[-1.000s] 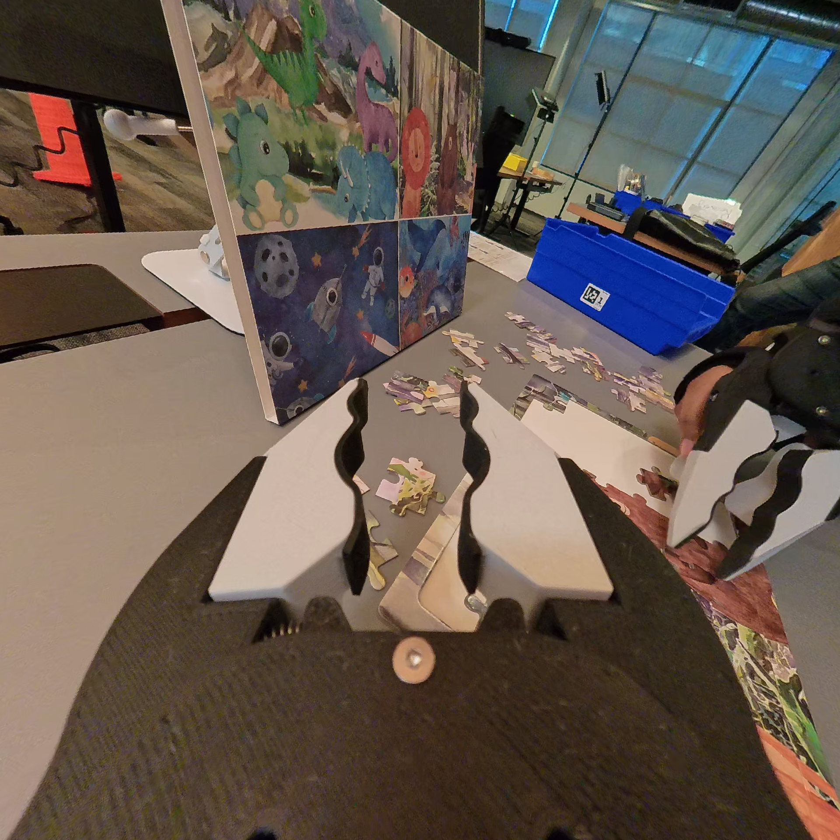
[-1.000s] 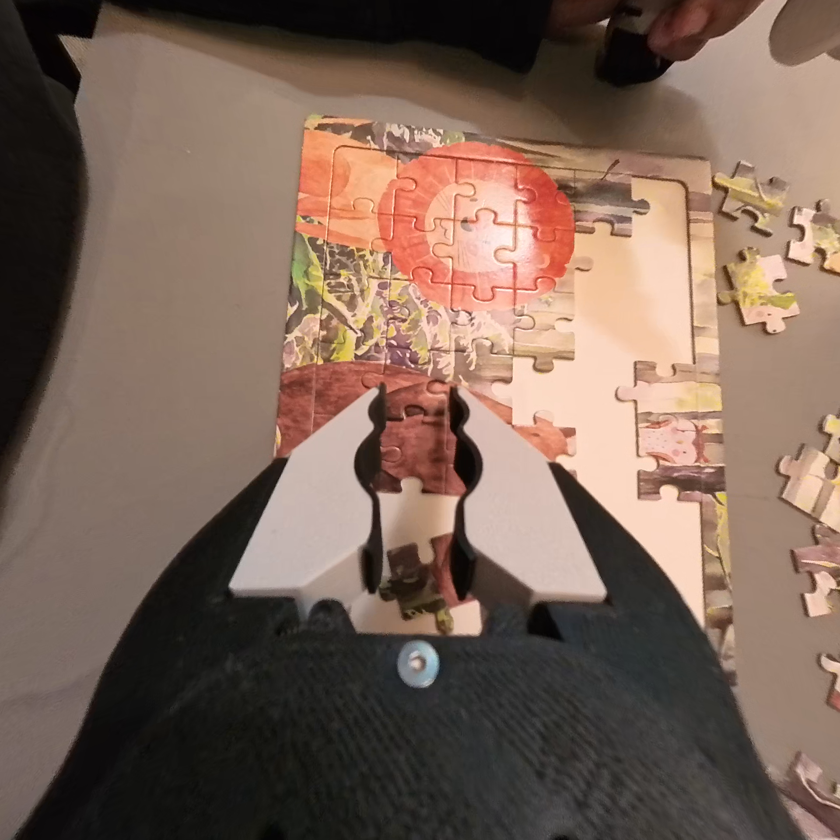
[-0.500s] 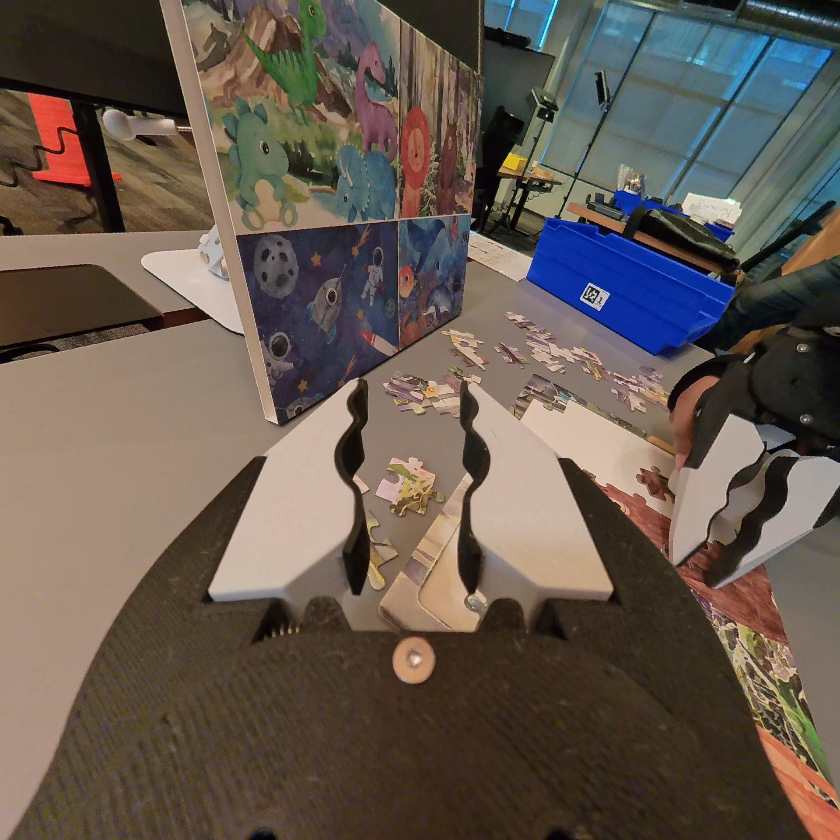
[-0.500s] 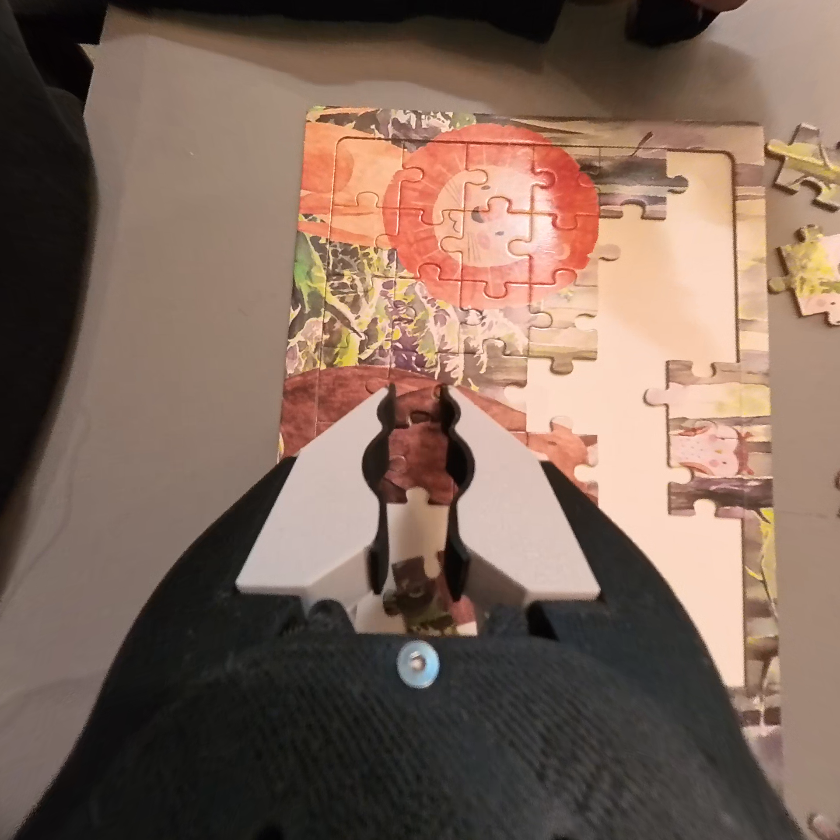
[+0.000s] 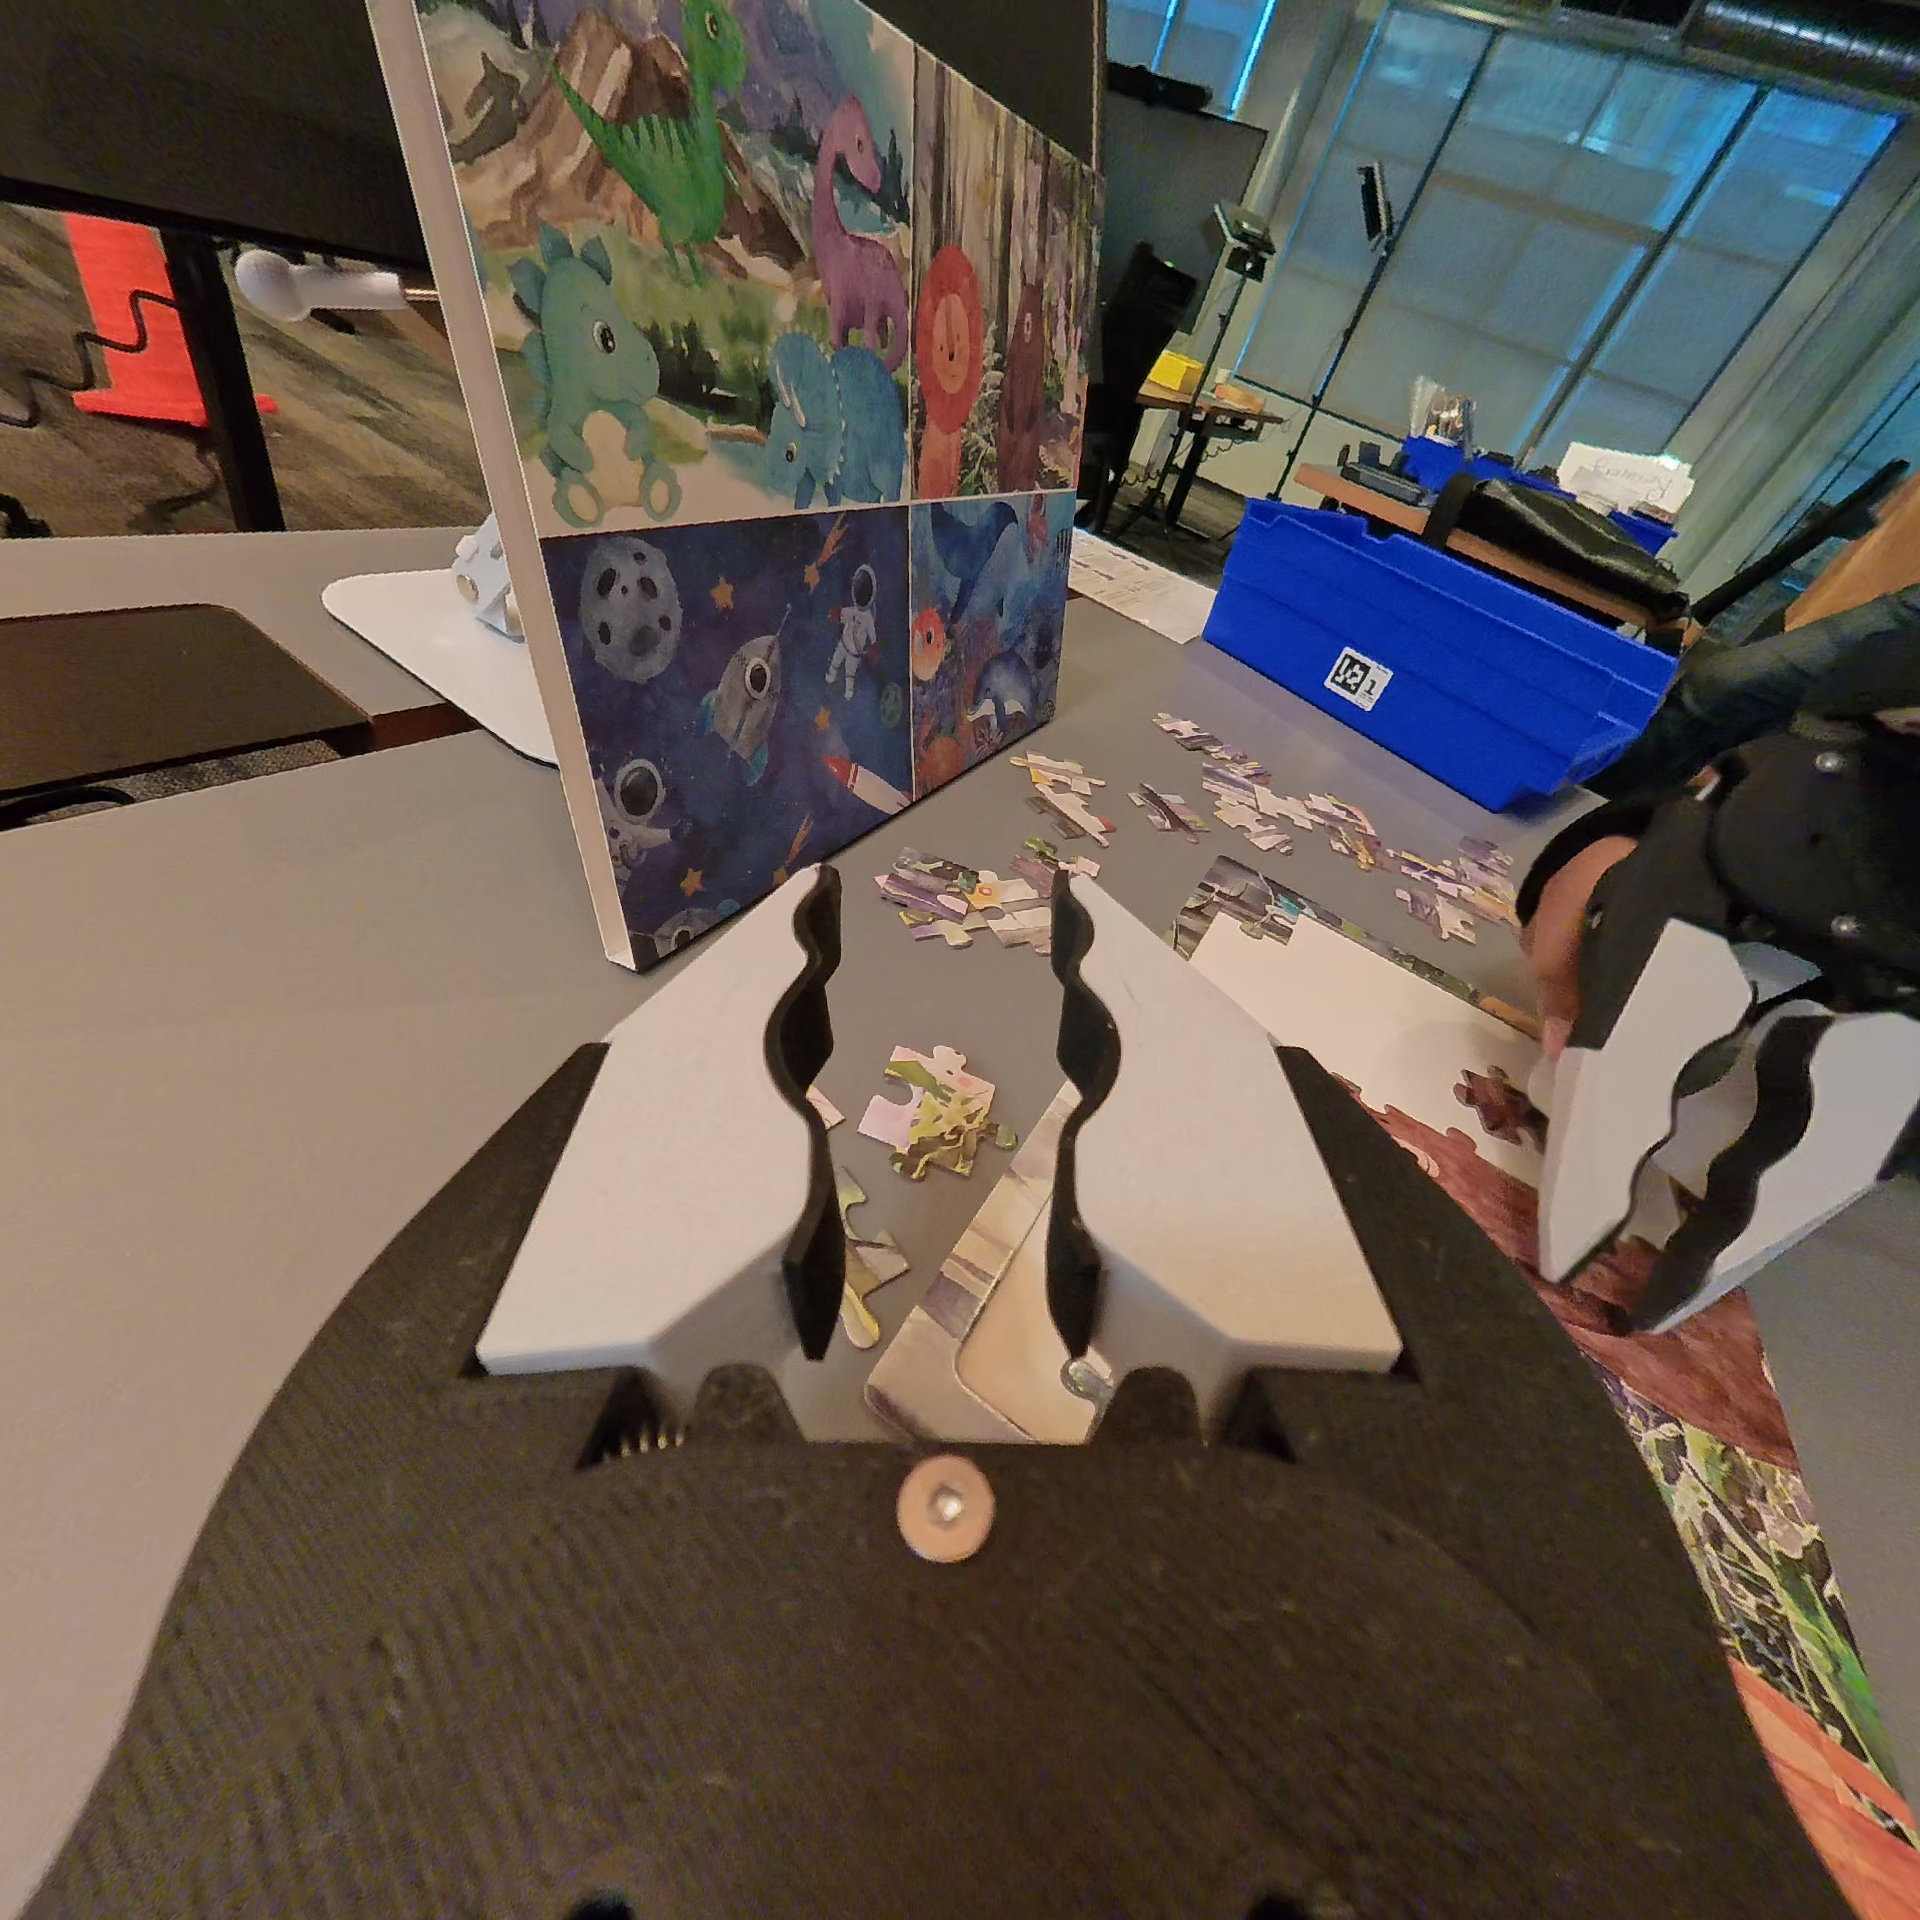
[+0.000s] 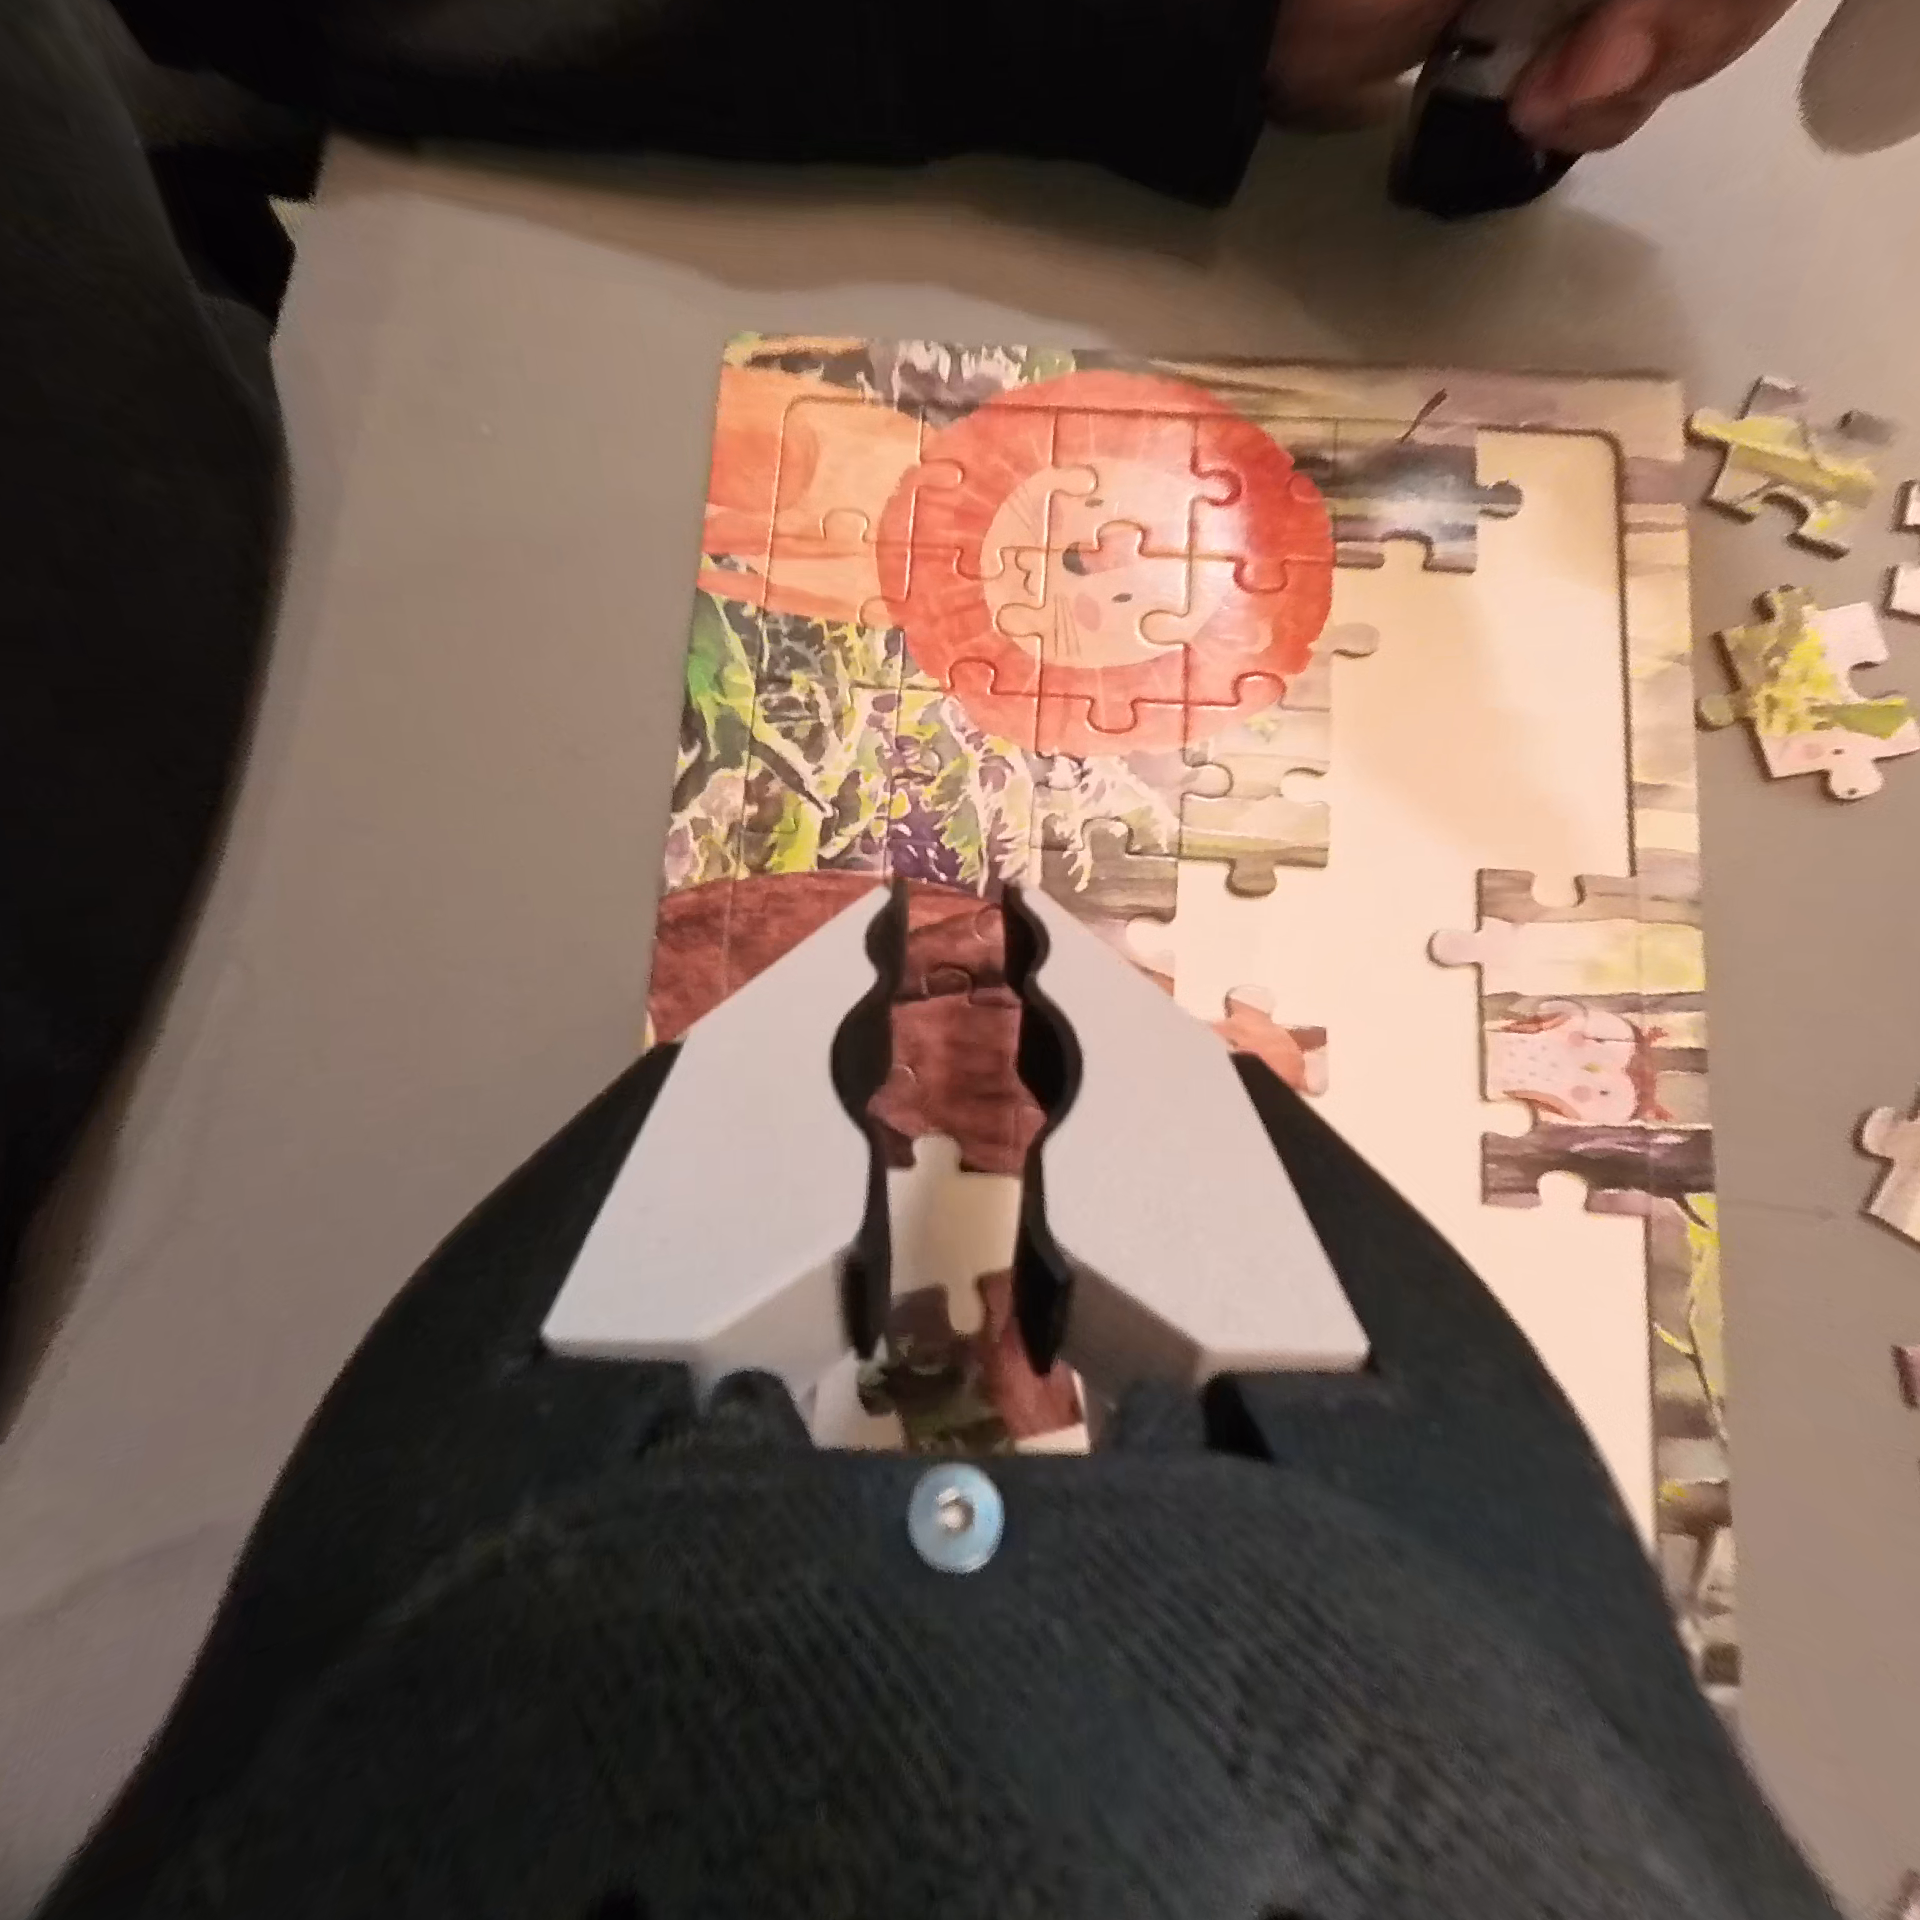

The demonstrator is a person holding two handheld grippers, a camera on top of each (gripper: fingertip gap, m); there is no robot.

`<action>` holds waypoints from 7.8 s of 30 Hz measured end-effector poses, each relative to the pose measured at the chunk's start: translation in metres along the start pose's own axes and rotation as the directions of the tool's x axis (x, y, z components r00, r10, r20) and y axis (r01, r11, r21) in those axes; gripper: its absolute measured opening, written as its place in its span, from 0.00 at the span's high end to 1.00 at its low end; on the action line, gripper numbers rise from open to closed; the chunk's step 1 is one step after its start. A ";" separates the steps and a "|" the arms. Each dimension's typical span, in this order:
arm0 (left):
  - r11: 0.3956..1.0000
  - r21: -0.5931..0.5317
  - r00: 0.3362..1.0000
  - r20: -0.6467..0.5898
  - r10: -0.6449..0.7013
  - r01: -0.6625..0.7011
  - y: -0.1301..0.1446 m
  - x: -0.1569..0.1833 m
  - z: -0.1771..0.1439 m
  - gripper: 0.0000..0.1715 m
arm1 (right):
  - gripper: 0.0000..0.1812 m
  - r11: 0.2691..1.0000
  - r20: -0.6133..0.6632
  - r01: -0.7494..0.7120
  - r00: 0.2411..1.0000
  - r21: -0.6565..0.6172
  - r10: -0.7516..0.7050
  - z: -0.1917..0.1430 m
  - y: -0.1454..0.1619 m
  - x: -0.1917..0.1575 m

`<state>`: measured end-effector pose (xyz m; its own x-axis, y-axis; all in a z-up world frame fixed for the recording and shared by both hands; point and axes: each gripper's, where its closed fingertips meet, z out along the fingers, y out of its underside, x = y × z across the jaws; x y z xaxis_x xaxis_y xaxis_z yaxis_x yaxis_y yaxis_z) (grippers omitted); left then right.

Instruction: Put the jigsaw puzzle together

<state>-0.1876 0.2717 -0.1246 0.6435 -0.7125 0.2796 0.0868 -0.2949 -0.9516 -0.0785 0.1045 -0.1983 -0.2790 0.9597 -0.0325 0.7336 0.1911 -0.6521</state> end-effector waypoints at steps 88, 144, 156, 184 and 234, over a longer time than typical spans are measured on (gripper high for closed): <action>0.995 -0.054 0.995 0.048 0.090 -0.088 0.006 0.004 0.005 0.78 | 0.90 0.707 -0.511 -0.119 0.610 0.697 0.606 -0.212 0.101 0.123; 0.999 -0.043 1.000 0.022 -0.018 0.019 0.006 -0.004 0.005 0.78 | 0.75 0.984 -0.105 -0.135 0.984 0.113 0.147 -0.049 0.077 0.013; 0.999 -0.043 1.000 0.020 -0.010 0.011 0.006 -0.003 0.005 0.78 | 0.76 0.959 -0.253 -0.193 0.937 0.207 0.243 -0.073 0.079 0.048; 0.998 -0.054 1.000 0.026 0.012 -0.011 0.007 -0.001 0.006 0.78 | 0.85 0.933 0.088 -0.322 0.946 0.157 0.312 -0.064 0.084 -0.001; 0.998 -0.057 0.999 0.030 0.015 -0.013 0.007 -0.002 0.006 0.78 | 0.75 0.983 -0.099 -0.116 0.986 0.144 0.131 -0.050 0.074 0.008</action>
<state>-0.1834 0.2745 -0.1327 0.6675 -0.6971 0.2617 0.0351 -0.3216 -0.9462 0.0048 0.1362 -0.2090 -0.1172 0.9922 -0.0423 0.6640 0.0466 -0.7463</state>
